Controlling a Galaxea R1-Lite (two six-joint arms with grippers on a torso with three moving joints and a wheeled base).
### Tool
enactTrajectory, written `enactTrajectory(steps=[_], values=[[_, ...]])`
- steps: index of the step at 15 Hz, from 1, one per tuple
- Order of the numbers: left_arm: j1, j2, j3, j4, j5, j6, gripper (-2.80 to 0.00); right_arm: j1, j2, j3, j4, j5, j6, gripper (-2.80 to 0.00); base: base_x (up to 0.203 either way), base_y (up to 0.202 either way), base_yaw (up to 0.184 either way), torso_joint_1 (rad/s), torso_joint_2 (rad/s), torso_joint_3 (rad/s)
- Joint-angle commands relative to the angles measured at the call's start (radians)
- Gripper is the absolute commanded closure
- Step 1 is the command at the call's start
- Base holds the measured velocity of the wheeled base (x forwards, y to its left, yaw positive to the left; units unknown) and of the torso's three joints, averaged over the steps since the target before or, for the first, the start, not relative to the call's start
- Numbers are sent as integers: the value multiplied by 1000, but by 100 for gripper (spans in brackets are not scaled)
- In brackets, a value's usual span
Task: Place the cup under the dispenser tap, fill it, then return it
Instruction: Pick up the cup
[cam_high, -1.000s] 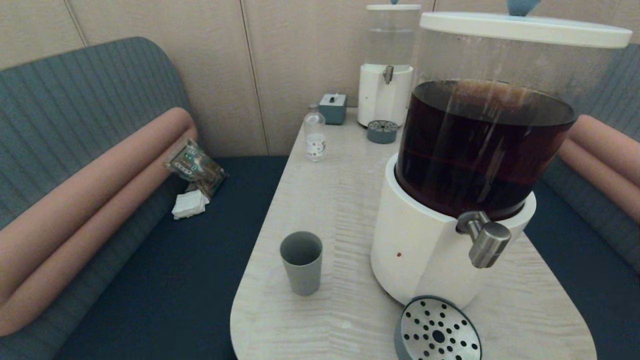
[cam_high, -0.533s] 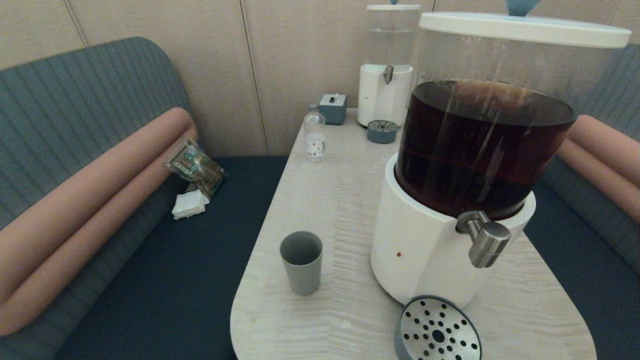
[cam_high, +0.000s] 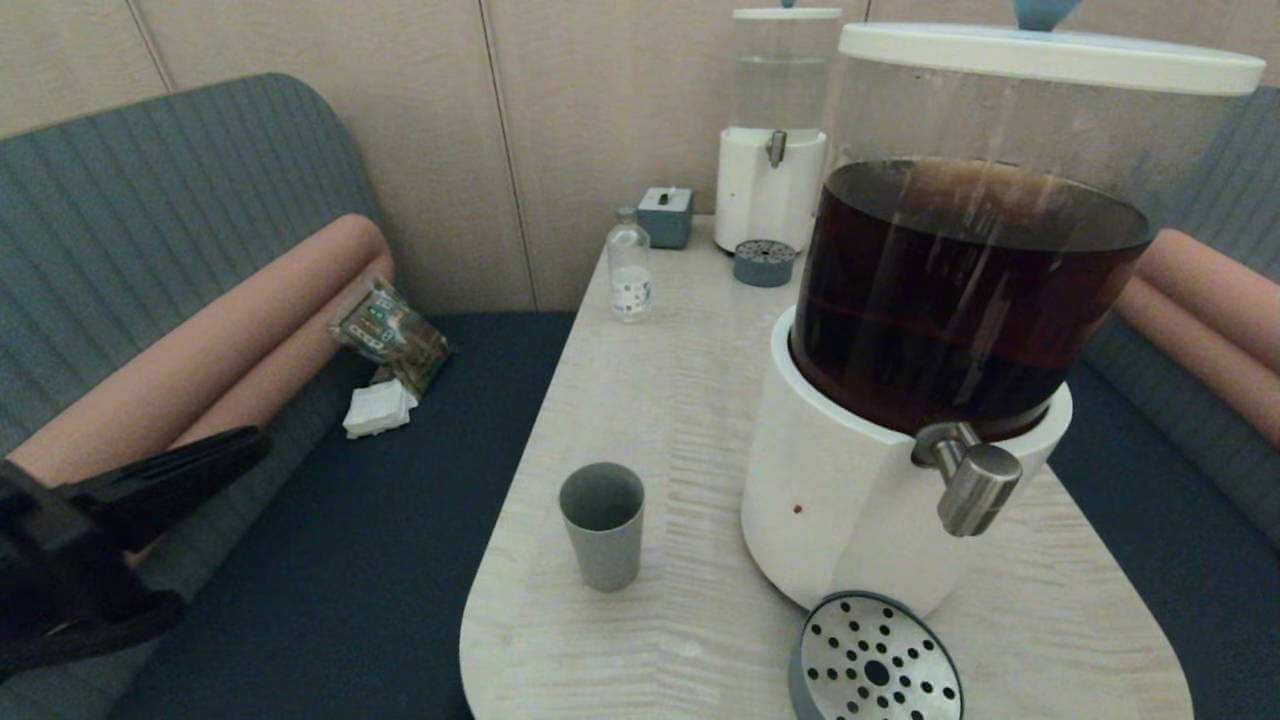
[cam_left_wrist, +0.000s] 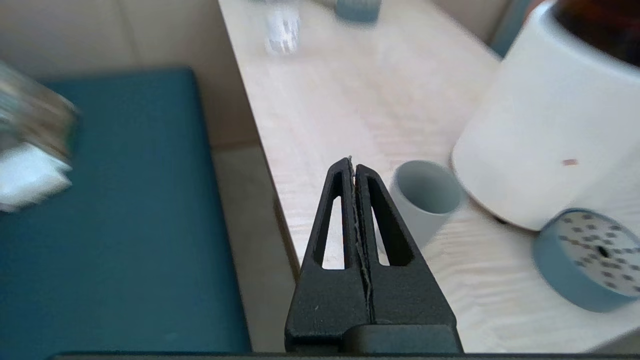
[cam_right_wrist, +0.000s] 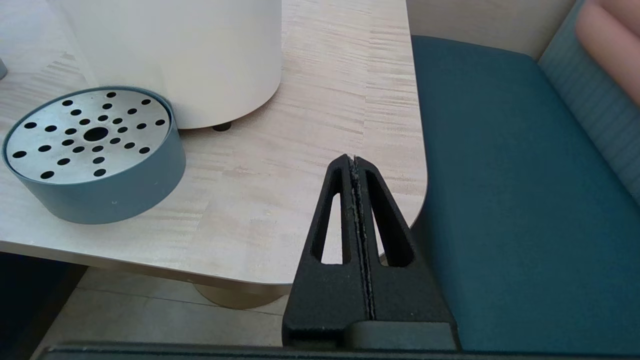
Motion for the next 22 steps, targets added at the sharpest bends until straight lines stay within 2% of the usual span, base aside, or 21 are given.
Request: enactTrajectory(steps=[1,4,5,7,8,10,12,15,17,19,21,22], values=[[-2,269,12,-132,-10,-4,0,0,-3,9,0,0,-1,0,0,0,0,0,0,0],[-2,535,38,-426,15,-5,0,0,-3,9,0,0,-1,0,0,0,0,0,0,0],[-3,612,50,-545,26,2,-280,0,-3,9,0,0,-1,0,0,0,0,0,0,0],[-12,745,75,-780,47,15,-280,0,-3,9,0,0,-1,0,0,0,0,0,0,0],[-28,791,91,-890,90,18,-280,0,-3,9,0,0,-1,0,0,0,0,0,0,0],[-61,792,120,-924,152,9,-280,0,-3,9,0,0,-1,0,0,0,0,0,0,0],[-91,745,140,-927,164,-55,-280,0,-3,9,0,0,-1,0,0,0,0,0,0,0],[-99,697,202,-927,38,-69,-280,0,-3,9,0,0,-1,0,0,0,0,0,0,0],[-100,624,290,-927,-17,-66,-280,0,-3,9,0,0,-1,0,0,0,0,0,0,0],[-98,529,371,-927,-149,-60,-280,1,-3,9,0,0,-1,0,0,0,0,0,0,0],[-96,473,389,-927,-236,-47,-280,0,-3,9,0,0,-1,0,0,0,0,0,0,0],[-96,472,390,-927,-283,-16,-280,0,-3,9,0,0,-1,0,0,0,0,0,0,0]])
